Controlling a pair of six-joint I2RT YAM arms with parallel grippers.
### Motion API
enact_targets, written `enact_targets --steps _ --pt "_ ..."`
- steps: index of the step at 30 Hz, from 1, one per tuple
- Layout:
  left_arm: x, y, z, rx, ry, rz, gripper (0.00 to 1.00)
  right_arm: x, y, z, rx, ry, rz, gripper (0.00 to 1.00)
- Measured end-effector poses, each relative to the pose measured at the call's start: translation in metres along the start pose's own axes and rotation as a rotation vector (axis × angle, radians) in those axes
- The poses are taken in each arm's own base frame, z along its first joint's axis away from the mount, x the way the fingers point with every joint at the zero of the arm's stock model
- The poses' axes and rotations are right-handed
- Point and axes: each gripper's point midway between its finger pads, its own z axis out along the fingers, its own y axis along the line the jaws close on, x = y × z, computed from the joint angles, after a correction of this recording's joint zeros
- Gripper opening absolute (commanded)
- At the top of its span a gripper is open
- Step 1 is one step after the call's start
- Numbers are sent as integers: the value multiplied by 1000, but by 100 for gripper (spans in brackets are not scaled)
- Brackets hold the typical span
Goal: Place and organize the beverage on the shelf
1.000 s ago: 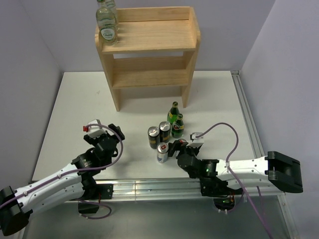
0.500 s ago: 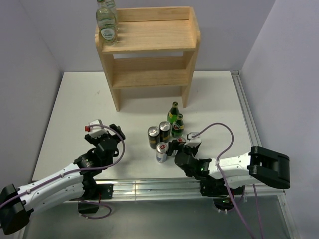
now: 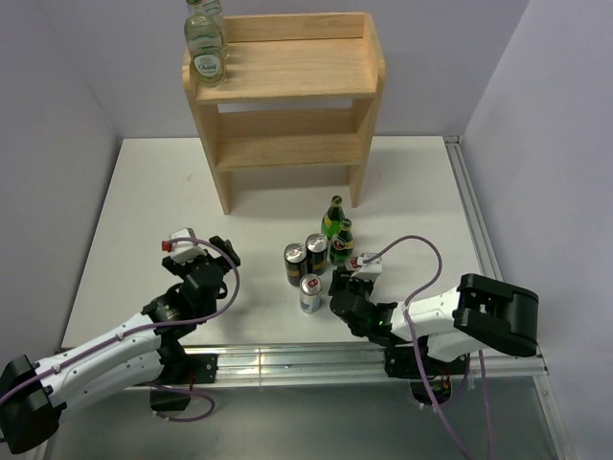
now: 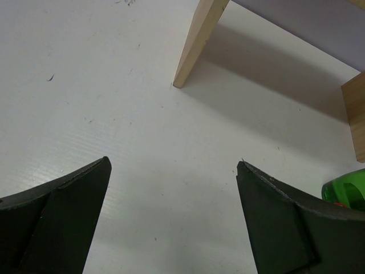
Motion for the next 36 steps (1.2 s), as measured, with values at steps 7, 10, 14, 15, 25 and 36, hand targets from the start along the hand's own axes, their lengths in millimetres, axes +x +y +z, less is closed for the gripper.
enact_targets --steps 7,10,14,15,25,36 --pt "1 2 2 -7 5 9 99 -34 4 -14 -16 -5 22 0" --pt "1 2 2 -4 7 8 99 -79 22 -26 -65 -44 75 0" --pt "1 2 3 -3 9 9 99 -168 50 -47 -138 -137 154 0" --pt "1 2 4 -3 9 8 99 -191 56 -53 -150 -161 155 0" --pt "1 1 5 4 14 7 99 -382 104 -69 -210 -374 104 0" --pt "0 0 6 11 17 -1 99 -495 134 -5 -132 -482 -62 0"
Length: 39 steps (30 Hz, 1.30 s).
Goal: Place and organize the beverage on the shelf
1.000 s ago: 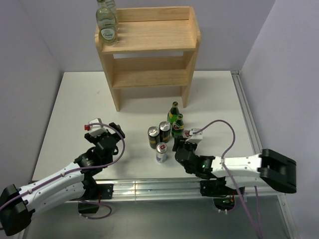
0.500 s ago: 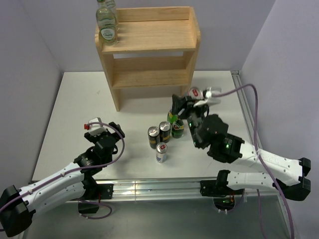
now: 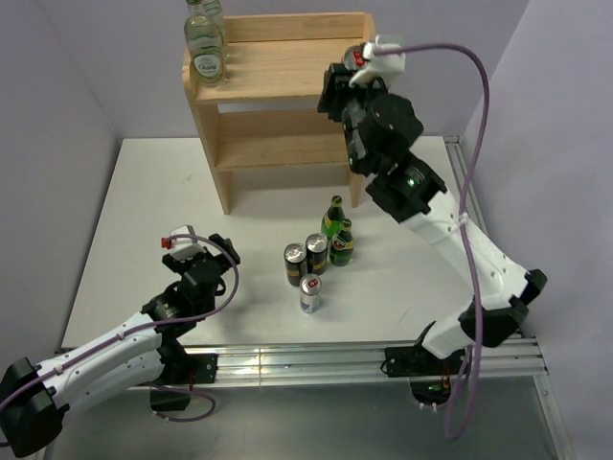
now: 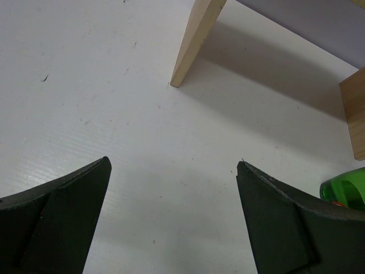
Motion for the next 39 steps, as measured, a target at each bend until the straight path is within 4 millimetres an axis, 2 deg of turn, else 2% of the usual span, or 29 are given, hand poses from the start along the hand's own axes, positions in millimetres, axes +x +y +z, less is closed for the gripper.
enact_targets --steps 4,8,13,20,26,28,29,31,32,35,39 --pt "-1 -1 0 6 0 -7 99 2 2 38 22 6 -52 0" --pt "-3 -1 -1 15 -4 -21 99 6 -4 75 51 8 -80 0" --pt "-2 0 -1 18 -2 -22 99 25 -22 112 96 22 -113 0" --pt "0 1 0 19 4 -20 99 52 -58 137 166 63 -140 0" --pt "0 0 0 21 7 -20 99 55 -72 143 190 62 -132 1" --pt "0 1 0 21 7 -21 99 54 -73 144 194 57 -125 11" --pt "0 1 0 21 7 -21 99 55 -73 145 196 53 -119 26" --pt "0 1 0 20 6 -21 99 55 -73 146 198 44 -112 43" --pt "-1 1 0 19 6 -21 99 55 -72 147 197 39 -108 55" --pt "-1 2 0 17 5 -22 99 58 -70 148 191 41 -96 67" --pt "-1 2 1 16 5 -22 99 60 -65 148 178 39 -72 76"
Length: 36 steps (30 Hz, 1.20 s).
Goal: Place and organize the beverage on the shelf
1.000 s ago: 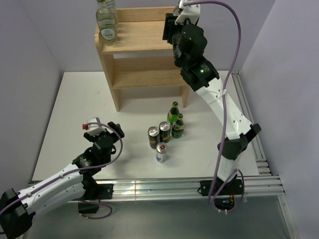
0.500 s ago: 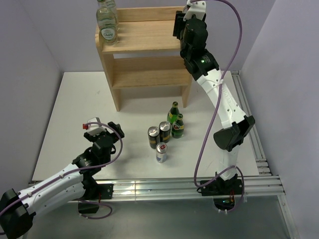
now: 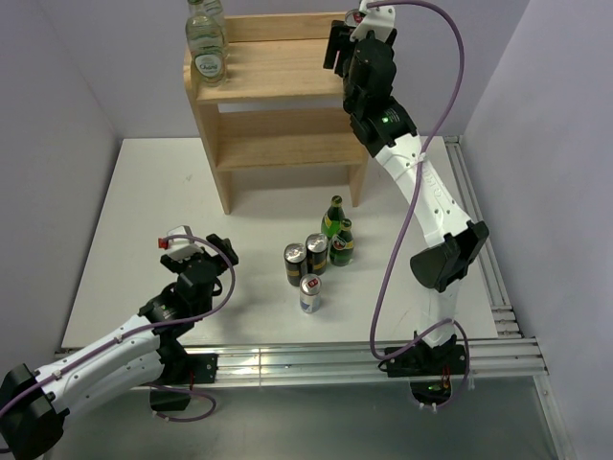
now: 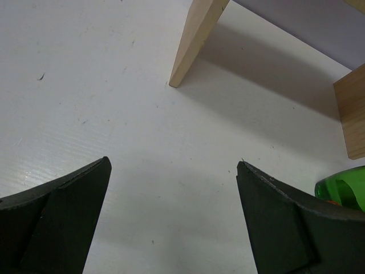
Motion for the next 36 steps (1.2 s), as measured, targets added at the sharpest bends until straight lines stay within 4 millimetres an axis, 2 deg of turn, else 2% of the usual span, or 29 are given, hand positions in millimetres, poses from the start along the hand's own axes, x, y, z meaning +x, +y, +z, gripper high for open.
enact_targets --steps 4,5,8,17,26,30,36 --pt "0 0 0 -1 0 -1 99 -2 4 -1 -13 -6 15 87" --pt "0 0 0 -1 0 -1 99 -2 5 -1 -17 -8 19 97" --pt "0 1 1 -1 1 -1 99 -3 7 -1 -21 -12 28 100" --pt "0 1 1 -2 2 -2 99 -1 7 -1 -18 -13 31 100" --pt "0 2 1 -4 2 -3 99 12 4 -13 -8 23 11 100" --pt "-1 2 2 -6 0 -4 99 16 -1 -23 19 45 -7 100" --pt "-1 1 2 -2 4 -6 99 6 -7 -50 59 54 -22 100"
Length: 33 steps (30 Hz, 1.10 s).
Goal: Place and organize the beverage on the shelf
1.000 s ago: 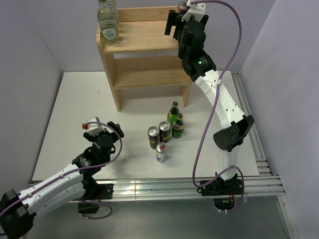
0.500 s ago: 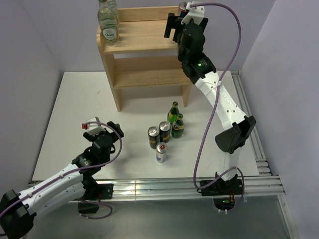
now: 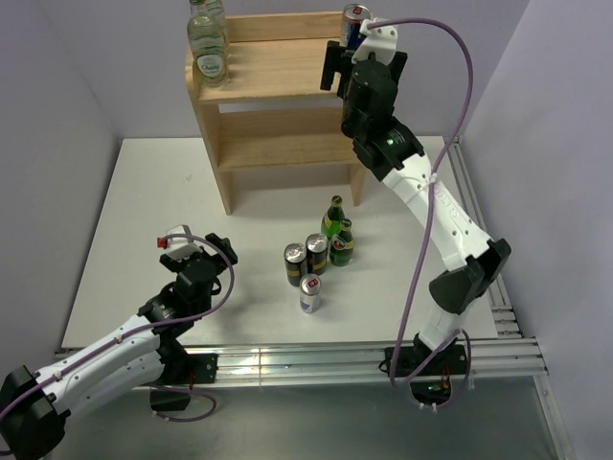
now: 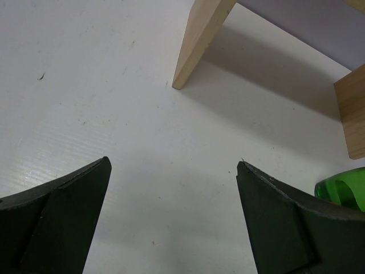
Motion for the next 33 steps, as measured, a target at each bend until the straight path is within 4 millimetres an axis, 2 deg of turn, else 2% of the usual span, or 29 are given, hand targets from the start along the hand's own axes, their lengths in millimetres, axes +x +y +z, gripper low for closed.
enact_targets --steps 7,10,12,16,17,21,25,28,30,33 --pt "0 0 0 3 3 -1 99 -15 -8 -59 -5 7 40 100" --pt "0 0 0 2 3 0 99 -9 -9 -99 -36 25 78 100" --pt "0 0 0 2 3 0 99 9 -5 -135 -95 64 105 100" --pt "0 0 0 1 3 0 99 64 -1 -215 -255 176 185 100" --pt "1 0 1 1 4 1 99 77 -3 -228 -274 197 206 100" --pt "1 -1 1 4 5 0 99 156 -1 -291 -385 346 226 100" --pt "4 0 2 -1 11 9 99 217 14 -337 -422 477 183 100" --pt "4 0 2 -1 12 9 99 270 21 -375 -441 570 108 100" --pt "3 -1 2 0 10 6 99 305 14 -394 -437 620 61 100" --pt "3 -1 2 3 10 4 99 344 -6 -403 -397 668 39 100"
